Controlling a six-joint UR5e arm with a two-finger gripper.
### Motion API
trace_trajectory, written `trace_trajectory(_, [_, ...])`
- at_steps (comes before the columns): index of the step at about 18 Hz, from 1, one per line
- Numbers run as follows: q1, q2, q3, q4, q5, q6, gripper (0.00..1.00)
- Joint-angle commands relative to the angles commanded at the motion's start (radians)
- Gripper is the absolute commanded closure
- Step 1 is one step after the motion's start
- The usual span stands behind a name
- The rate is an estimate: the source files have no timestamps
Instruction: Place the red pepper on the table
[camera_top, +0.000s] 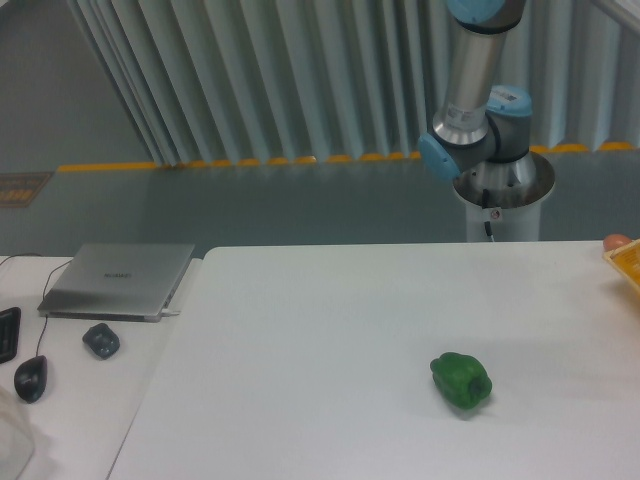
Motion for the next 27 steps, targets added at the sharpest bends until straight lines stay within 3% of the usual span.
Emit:
trace_trajectory(14, [-0.012, -0.012, -0.054, -0.002, 0.045, 0.046, 0.00])
trace_trajectory(27, [-0.015, -0.032, -0.066, 0.000, 0.051, 0.043, 0.00])
